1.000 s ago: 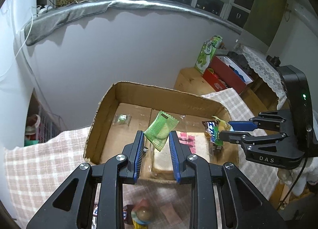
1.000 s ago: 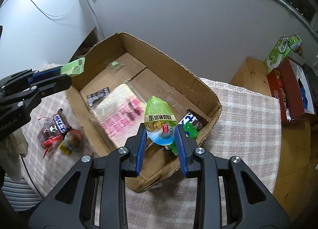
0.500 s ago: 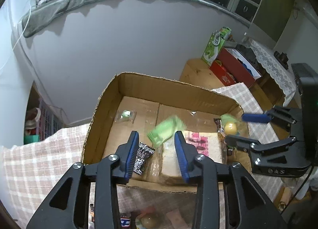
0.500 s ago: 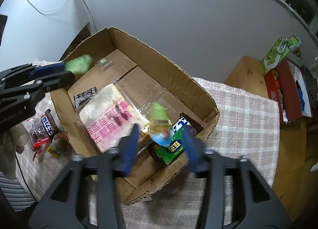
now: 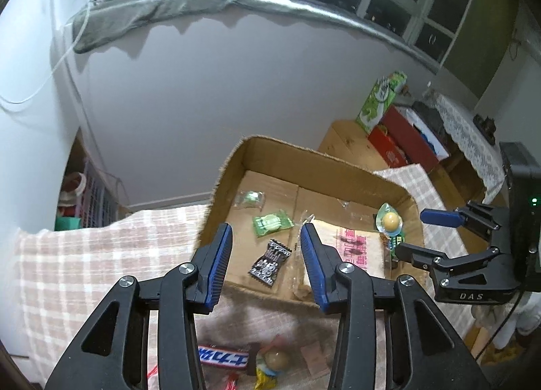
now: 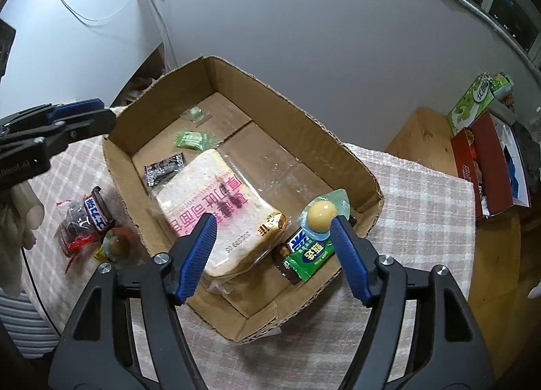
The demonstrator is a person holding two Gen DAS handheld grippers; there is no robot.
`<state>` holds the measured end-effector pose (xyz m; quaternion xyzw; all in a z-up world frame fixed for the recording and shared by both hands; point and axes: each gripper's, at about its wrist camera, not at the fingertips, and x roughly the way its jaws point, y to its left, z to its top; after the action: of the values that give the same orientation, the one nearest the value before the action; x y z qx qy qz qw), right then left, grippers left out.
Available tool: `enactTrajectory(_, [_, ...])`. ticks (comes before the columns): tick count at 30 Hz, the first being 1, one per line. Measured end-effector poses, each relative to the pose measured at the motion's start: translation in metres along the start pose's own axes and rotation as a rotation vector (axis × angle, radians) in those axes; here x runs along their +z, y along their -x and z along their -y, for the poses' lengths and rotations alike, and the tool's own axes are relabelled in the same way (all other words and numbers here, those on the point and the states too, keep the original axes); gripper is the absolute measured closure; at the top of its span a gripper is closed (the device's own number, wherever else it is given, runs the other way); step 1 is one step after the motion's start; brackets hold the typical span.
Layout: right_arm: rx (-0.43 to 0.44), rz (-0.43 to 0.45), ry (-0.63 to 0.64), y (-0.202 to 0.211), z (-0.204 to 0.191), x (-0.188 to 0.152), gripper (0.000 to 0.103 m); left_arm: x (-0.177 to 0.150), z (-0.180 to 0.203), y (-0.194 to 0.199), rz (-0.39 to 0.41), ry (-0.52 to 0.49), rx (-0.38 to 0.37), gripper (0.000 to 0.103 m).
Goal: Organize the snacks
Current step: 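Withdraw both tools from the box back toward the remaining snacks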
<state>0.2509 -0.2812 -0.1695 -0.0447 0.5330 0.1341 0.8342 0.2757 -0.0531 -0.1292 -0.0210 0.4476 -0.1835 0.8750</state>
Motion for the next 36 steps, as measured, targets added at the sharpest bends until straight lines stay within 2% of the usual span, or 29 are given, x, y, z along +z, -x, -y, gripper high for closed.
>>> enactTrajectory(5, [-0.008,0.036,-0.014,0.017,0.0,-0.006,0.03,-0.008,-0.017,0.031,0.041,0.035,0.013,0.063])
enactTrajectory(7, [-0.009,0.059,-0.034,0.025,0.001,-0.011,0.02,-0.014,-0.025,0.042,0.054,0.06,0.023,0.063])
enactTrajectory(12, [0.014,0.075,-0.045,0.038,-0.003,-0.02,0.019,-0.035,-0.037,0.065,0.064,0.087,0.04,0.063])
enactTrajectory(21, [0.077,0.076,-0.031,0.055,-0.026,-0.046,0.019,-0.083,-0.046,0.084,0.031,0.158,0.058,0.063])
enactTrajectory(26, [0.113,0.07,-0.036,0.059,-0.041,-0.061,0.019,-0.111,-0.055,0.092,0.022,0.251,0.054,0.063])
enactTrajectory(33, [0.154,0.017,-0.005,0.047,-0.068,-0.081,0.019,-0.142,-0.057,0.087,-0.038,0.286,0.056,0.063])
enactTrajectory(36, [0.158,-0.003,0.006,0.04,-0.077,-0.087,0.019,-0.152,-0.06,0.081,-0.067,0.331,0.039,0.063])
